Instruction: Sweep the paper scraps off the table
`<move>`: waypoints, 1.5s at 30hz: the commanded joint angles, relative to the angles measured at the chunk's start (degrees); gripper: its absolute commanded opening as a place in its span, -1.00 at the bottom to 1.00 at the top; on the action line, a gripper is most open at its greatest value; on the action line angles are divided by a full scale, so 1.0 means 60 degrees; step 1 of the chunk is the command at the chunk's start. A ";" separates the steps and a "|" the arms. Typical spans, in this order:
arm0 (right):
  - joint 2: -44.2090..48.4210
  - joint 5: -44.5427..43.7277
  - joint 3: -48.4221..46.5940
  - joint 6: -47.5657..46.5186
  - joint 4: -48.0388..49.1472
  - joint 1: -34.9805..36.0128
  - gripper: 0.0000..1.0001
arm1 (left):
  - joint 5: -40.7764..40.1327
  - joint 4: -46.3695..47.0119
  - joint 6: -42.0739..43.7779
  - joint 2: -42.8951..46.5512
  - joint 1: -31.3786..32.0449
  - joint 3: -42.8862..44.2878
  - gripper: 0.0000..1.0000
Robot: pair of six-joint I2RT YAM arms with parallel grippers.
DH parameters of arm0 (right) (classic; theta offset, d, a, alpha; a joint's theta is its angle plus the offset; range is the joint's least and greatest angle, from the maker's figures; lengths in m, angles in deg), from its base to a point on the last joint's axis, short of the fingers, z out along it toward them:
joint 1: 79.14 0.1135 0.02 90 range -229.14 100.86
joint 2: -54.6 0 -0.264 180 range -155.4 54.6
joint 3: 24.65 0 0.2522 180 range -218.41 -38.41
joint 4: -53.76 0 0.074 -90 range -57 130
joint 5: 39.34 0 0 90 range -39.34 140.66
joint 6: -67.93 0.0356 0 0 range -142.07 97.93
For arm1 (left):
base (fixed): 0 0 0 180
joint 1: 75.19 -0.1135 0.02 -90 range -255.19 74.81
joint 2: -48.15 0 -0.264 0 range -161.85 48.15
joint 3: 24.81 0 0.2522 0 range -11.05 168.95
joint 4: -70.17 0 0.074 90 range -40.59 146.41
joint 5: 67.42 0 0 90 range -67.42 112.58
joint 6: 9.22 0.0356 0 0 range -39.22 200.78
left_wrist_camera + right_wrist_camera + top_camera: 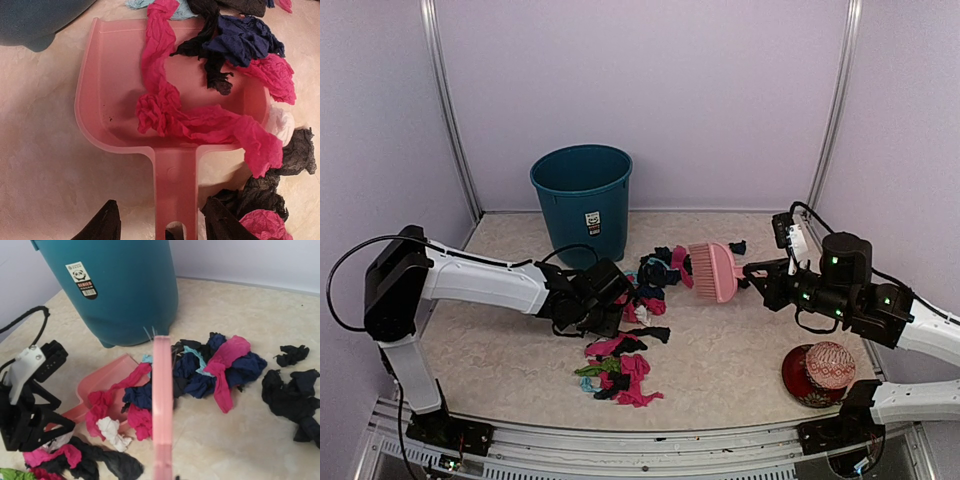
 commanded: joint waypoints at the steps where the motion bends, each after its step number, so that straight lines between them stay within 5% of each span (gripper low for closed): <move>1: 0.0079 -0.0012 0.0062 0.0049 0.0123 0.0071 -1.00 | 0.0247 -0.0018 0.0319 -0.0195 -0.0173 0.0175 0.11; 11: -0.0041 0.0055 0.0025 0.0126 0.0167 0.0071 -1.00 | 0.0686 0.0064 0.0643 -0.0377 -0.0494 0.0250 -0.17; 23: -0.0029 0.0216 -0.0138 0.0183 0.0158 0.0071 -1.00 | 0.0862 -0.0167 0.0961 -0.0110 -0.0571 0.0272 -0.98; 35: -0.0426 0.1832 -0.0462 -0.0137 0.0454 0.0071 -1.00 | 0.0548 -0.1735 0.1225 0.0937 -0.0515 0.0190 -1.00; 45: -0.1982 0.5986 -0.0951 -0.0632 0.1077 0.0163 -1.00 | 0.0011 -0.3080 0.1331 0.1843 -0.0454 0.0016 -1.00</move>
